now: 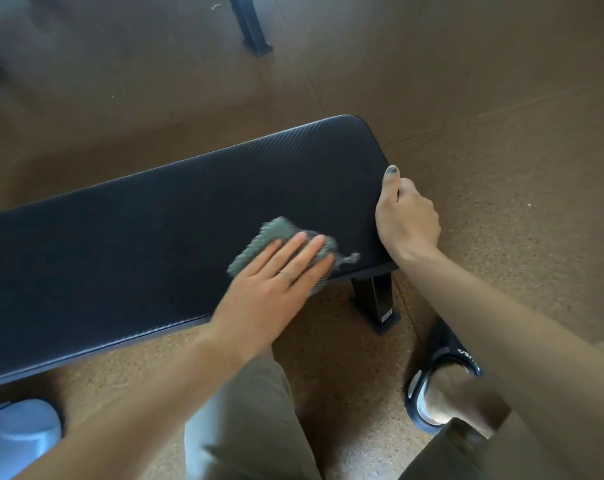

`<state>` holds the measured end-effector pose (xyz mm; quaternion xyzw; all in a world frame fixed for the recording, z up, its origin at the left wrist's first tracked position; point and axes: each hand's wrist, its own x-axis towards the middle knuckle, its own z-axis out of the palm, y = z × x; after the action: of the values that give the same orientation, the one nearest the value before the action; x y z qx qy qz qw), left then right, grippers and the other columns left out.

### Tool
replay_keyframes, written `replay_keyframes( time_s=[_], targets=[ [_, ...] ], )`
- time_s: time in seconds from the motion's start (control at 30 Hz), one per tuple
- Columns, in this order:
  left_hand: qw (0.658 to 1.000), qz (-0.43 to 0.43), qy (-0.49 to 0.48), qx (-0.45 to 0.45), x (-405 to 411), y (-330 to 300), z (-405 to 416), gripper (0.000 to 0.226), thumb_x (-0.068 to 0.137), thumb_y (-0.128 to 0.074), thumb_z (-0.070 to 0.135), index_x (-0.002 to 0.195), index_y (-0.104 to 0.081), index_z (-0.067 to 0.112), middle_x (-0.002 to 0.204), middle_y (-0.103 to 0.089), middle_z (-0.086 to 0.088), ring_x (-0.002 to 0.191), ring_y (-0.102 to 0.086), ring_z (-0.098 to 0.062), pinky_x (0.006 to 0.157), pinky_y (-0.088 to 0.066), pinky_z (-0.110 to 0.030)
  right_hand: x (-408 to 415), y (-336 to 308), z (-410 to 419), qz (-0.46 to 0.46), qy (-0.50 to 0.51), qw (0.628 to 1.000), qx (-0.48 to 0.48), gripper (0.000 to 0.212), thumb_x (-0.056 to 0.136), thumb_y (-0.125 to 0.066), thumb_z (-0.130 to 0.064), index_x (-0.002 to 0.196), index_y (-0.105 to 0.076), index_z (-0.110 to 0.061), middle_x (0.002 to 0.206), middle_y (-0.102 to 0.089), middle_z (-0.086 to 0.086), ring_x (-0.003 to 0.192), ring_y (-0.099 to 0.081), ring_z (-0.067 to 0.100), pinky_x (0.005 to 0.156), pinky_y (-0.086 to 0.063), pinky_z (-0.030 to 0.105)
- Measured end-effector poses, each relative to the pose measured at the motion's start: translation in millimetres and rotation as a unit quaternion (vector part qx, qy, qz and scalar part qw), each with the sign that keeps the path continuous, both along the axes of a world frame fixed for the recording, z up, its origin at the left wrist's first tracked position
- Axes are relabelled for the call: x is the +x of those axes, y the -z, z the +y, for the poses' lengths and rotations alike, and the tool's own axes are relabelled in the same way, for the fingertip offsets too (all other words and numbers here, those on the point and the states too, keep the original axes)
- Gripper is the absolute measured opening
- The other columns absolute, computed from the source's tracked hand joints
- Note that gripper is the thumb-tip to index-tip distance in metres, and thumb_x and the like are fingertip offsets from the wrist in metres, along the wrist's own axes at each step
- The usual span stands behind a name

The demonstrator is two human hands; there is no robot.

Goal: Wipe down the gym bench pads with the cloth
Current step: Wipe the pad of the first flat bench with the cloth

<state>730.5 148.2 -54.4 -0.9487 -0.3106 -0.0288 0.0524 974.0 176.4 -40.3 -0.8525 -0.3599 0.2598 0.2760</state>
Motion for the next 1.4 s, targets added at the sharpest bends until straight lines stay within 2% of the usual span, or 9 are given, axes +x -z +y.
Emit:
replay_keyframes(
  time_s=[0.13, 0.27, 0.5, 0.67, 0.83, 1.0, 1.13, 1.27, 1.4],
  targets=[
    [1.000, 0.011, 0.007, -0.026, 73.1, -6.3, 8.2, 0.060, 0.111, -0.036, 0.036, 0.163, -0.016, 0.016, 0.170, -0.012, -0.010, 0.157, -0.010, -0.029, 0.127, -0.019, -0.048, 2.2, -8.9, 4.0, 0.059, 0.035, 0.998, 0.000, 0.069, 0.109, -0.014, -0.057, 0.137, -0.061, -0.015, 0.132, -0.065, 0.006, 0.124, -0.059, 0.026, 0.090, -0.035, 0.034],
    [0.999, 0.025, 0.000, -0.022, 57.6, -1.5, -6.1, 0.060, 0.110, -0.034, 0.022, 0.164, -0.008, 0.014, 0.171, -0.004, -0.011, 0.158, -0.005, -0.030, 0.128, -0.014, -0.047, 11.7, -13.9, 6.3, 0.160, 0.074, 0.984, -0.008, 0.071, 0.108, -0.016, -0.058, 0.140, -0.059, -0.011, 0.141, -0.060, 0.009, 0.129, -0.055, 0.028, 0.099, -0.039, 0.036],
    [0.995, 0.069, 0.002, -0.073, -6.9, -13.1, 0.3, 0.064, 0.105, -0.044, 0.027, 0.164, -0.018, 0.026, 0.172, -0.011, 0.001, 0.158, -0.011, -0.019, 0.126, -0.022, -0.044, 10.0, -11.4, 1.6, 0.178, 0.038, 0.983, -0.011, 0.072, 0.106, -0.014, -0.063, 0.136, -0.064, -0.019, 0.131, -0.066, 0.000, 0.118, -0.060, 0.021, 0.101, -0.042, 0.039],
    [0.989, 0.032, -0.029, -0.143, 62.3, -22.0, 38.8, 0.055, 0.110, -0.014, 0.045, 0.163, -0.006, 0.034, 0.171, 0.000, 0.006, 0.158, 0.006, -0.012, 0.129, -0.005, -0.039, 22.4, -10.9, 12.7, 0.261, 0.063, 0.963, -0.019, 0.072, 0.106, -0.015, -0.064, 0.134, -0.061, -0.016, 0.123, -0.063, 0.001, 0.103, -0.057, 0.018, 0.096, -0.042, 0.038],
    [0.977, 0.029, -0.117, -0.178, 120.6, -25.0, 126.6, 0.056, 0.110, -0.015, 0.045, 0.163, 0.000, 0.037, 0.171, 0.009, 0.010, 0.157, 0.011, -0.011, 0.124, 0.008, -0.032, 34.8, -1.8, 25.6, 0.375, 0.116, 0.919, -0.029, 0.079, 0.095, -0.017, -0.076, 0.131, -0.064, -0.024, 0.130, -0.066, 0.004, 0.119, -0.061, 0.027, 0.110, -0.044, 0.052],
    [0.961, 0.005, -0.200, -0.190, 164.4, -19.8, 187.2, 0.053, 0.110, -0.017, 0.044, 0.162, -0.019, 0.034, 0.170, -0.015, -0.001, 0.157, -0.013, -0.023, 0.127, -0.007, -0.039, 37.7, 5.1, 28.3, 0.436, 0.172, 0.883, -0.023, 0.073, 0.094, -0.019, -0.077, 0.115, -0.067, -0.026, 0.116, -0.072, 0.004, 0.107, -0.067, 0.027, 0.102, -0.051, 0.051],
    [0.958, 0.069, -0.211, -0.182, 196.3, -25.7, 198.9, 0.046, 0.108, -0.020, 0.040, 0.139, -0.050, 0.026, 0.143, -0.048, -0.010, 0.133, -0.043, -0.037, 0.111, -0.031, -0.050, 40.3, 8.0, 24.3, 0.467, 0.213, 0.858, -0.005, 0.070, 0.102, -0.022, -0.069, 0.117, -0.067, -0.018, 0.106, -0.074, 0.004, 0.099, -0.069, 0.025, 0.095, -0.054, 0.046],
    [0.982, 0.137, -0.083, -0.098, 218.8, -31.5, 164.4, 0.044, 0.105, -0.028, 0.036, 0.121, -0.067, 0.024, 0.136, -0.060, -0.006, 0.128, -0.048, -0.032, 0.114, -0.027, -0.048, 41.3, 11.1, 16.6, 0.478, 0.268, 0.836, 0.022, 0.063, 0.107, -0.024, -0.059, 0.122, -0.063, -0.011, 0.105, -0.071, 0.008, 0.093, -0.065, 0.023, 0.071, -0.049, 0.037],
    [0.990, 0.116, 0.049, -0.059, 205.6, -25.4, 111.7, 0.042, 0.106, -0.030, 0.033, 0.105, -0.070, 0.025, 0.118, -0.067, 0.003, 0.119, -0.054, -0.024, 0.116, -0.027, -0.042, 46.9, 13.2, 8.2, 0.498, 0.285, 0.817, 0.054, 0.060, 0.109, -0.024, -0.052, 0.127, -0.060, -0.008, 0.114, -0.069, 0.013, 0.092, -0.064, 0.022, 0.074, -0.051, 0.035]
  ],
)
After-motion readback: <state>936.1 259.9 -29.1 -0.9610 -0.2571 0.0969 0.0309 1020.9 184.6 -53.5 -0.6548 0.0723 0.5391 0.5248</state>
